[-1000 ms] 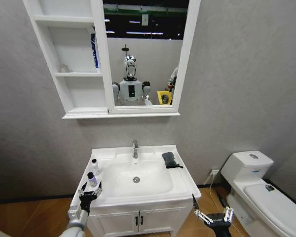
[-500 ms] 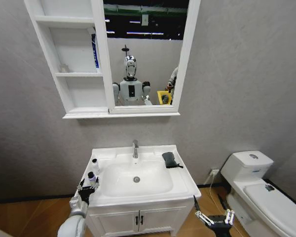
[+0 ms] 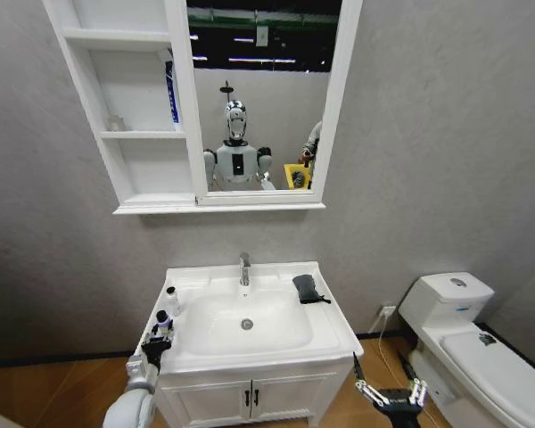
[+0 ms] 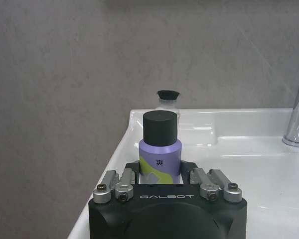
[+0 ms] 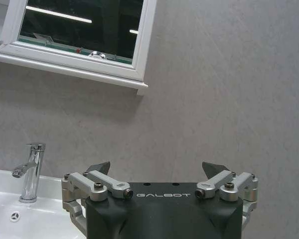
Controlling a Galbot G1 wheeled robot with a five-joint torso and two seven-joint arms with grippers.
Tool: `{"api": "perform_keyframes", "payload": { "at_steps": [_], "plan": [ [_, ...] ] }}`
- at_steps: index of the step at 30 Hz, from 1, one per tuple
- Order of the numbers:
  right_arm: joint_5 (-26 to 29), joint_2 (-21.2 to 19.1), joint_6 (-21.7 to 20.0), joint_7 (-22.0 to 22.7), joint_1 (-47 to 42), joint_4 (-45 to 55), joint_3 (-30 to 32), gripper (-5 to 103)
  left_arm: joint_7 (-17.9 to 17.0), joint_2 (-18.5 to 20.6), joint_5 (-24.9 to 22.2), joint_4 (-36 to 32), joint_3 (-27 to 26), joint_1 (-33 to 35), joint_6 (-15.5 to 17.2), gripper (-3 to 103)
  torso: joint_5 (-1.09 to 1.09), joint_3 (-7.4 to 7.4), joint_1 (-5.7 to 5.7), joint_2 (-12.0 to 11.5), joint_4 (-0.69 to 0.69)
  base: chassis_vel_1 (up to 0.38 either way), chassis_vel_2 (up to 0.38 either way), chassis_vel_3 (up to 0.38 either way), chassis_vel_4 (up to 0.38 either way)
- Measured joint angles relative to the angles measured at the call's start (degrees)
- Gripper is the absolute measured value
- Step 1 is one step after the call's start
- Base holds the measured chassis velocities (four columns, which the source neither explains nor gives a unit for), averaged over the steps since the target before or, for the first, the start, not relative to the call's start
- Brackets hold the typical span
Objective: Move facial cleanser and shampoo from washbasin to cabinet, then wipe washbasin with towel.
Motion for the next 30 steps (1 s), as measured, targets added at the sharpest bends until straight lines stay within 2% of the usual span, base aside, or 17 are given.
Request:
{"api": "perform_keyframes", "payload": {
  "at_steps": [6, 8, 9, 11, 12, 14, 15, 17, 18, 19, 20, 21, 22, 25, 27, 28, 30],
  "plan": [
    [0.3, -0.3, -0.4, 0.1, 0.2, -0.3, 0.0, 100, 0.0, 5.0, -3.9, -7.2, -1.2, 2.8, 1.7, 42, 0.0, 0.0, 0.0, 0.0, 0.01, 0.0, 0.0, 0.0, 0.0],
    [0.2, -0.3, -0.6, 0.0, 0.6, -0.9, -0.3, 100, -0.3, 12.5, -10.1, -13.8, -2.9, 4.8, 4.1, 42, 0.01, 0.0, 0.0, 0.0, 0.03, 0.0, 0.0, 0.0, 0.0],
    [0.2, -0.3, -0.6, 0.0, 0.6, -0.9, -0.3, 100, -0.3, 12.5, -10.1, -13.8, -2.9, 4.8, 4.1, 42, 0.01, 0.0, 0.0, 0.0, 0.03, 0.0, 0.0, 0.0, 0.0],
    [-0.3, 0.0, -0.8, 0.0, 1.1, -1.4, -0.8, 100, -1.4, 20.4, -19.3, -19.9, -4.8, 5.6, 7.5, 42, 0.0, 0.0, -0.01, 0.0, 0.03, 0.0, 0.0, 0.0, 0.0],
    [-0.3, 0.0, -0.8, 0.0, 1.1, -1.4, -0.8, 100, -1.4, 20.4, -19.3, -19.9, -4.8, 5.6, 7.5, 42, 0.0, 0.0, -0.01, 0.0, 0.03, 0.0, 0.0, 0.0, 0.0],
    [-0.7, 0.0, -0.8, 0.0, 1.3, -1.7, -1.4, 100, -4.3, 28.5, -31.4, -25.4, -7.0, 4.9, 12.5, 42, 0.01, 0.0, -0.01, 0.0, 0.02, 0.0, 0.0, 0.0, 0.0],
    [-0.7, 0.0, -0.8, 0.0, 1.3, -1.7, -1.4, 100, -4.3, 28.5, -31.4, -25.4, -7.0, 4.9, 12.5, 42, 0.01, 0.0, -0.01, 0.0, 0.02, 0.0, 0.0, 0.0, 0.0],
    [-0.9, 0.0, -0.8, -0.1, 1.4, -2.1, -1.5, 100, -9.2, 38.3, -44.2, -28.6, -9.1, 1.4, 18.5, 42, 0.02, 0.0, -0.01, 0.0, -0.02, 0.0, 0.0, 0.0, 0.0],
    [-0.9, 0.0, -0.8, -0.1, 1.4, -2.1, -1.5, 100, -9.2, 38.3, -44.2, -28.6, -9.1, 1.4, 18.5, 42, 0.02, 0.0, -0.01, 0.0, -0.02, 0.0, 0.0, 0.0, 0.0],
    [-0.9, -0.2, -0.8, -0.1, 1.3, -2.2, -1.5, 100, -11.3, 42.0, -49.3, -28.8, -9.5, -0.7, 21.2, 42, 0.02, 0.0, 0.0, 0.0, 0.0, 0.0, 0.0, 0.0, 0.0],
    [-0.9, -0.2, -0.8, -0.1, 1.3, -2.2, -1.5, 100, -11.3, 42.0, -49.3, -28.8, -9.5, -0.7, 21.2, 42, 0.02, 0.0, 0.0, 0.0, 0.0, 0.0, 0.0, 0.0, 0.0],
    [-0.9, -0.2, -0.7, 0.0, 1.2, -2.2, -1.4, 100, -12.9, 44.7, -53.0, -28.5, -9.6, -2.9, 22.8, 42, -0.01, 0.0, 0.0, 0.0, 0.01, 0.0, 0.0, 0.0, 0.0],
    [-0.9, -0.6, -0.3, 0.1, 0.9, -2.4, -0.9, 100, -14.2, 53.4, -59.6, -23.6, -8.3, -12.8, 27.4, 42, -0.02, 0.01, 0.0, 0.0, 0.01, 0.0, 0.0, 0.0, 0.0],
    [-1.2, -0.7, -0.2, 0.4, 1.0, -2.5, -0.8, 100, -13.6, 57.4, -61.9, -20.2, -6.2, -18.7, 28.7, 42, -0.01, 0.0, 0.0, 0.0, 0.01, 0.0, 0.0, 0.0, 0.0],
    [-1.7, -0.7, -0.1, 0.6, 1.2, -2.8, -1.0, 100, -10.6, 60.3, -62.7, -16.9, -4.6, -23.4, 29.7, 42, 0.0, 0.01, 0.0, 0.0, 0.01, 0.0, 0.0, 0.0, 0.0],
    [-1.7, -0.7, -0.1, 0.6, 1.2, -2.8, -1.0, 100, -10.6, 60.3, -62.7, -16.9, -4.6, -23.4, 29.7, 42, 0.0, 0.01, 0.0, 0.0, 0.01, 0.0, 0.0, 0.0, 0.0],
    [-2.3, -0.4, 0.2, 0.5, 1.3, -3.4, -1.6, 100, -7.3, 63.1, -62.9, -13.0, -0.6, -29.1, 30.4, 42, 0.04, 0.0, 0.0, 0.0, 0.05, 0.0, 0.0, 0.0, 0.0]
  ]
}}
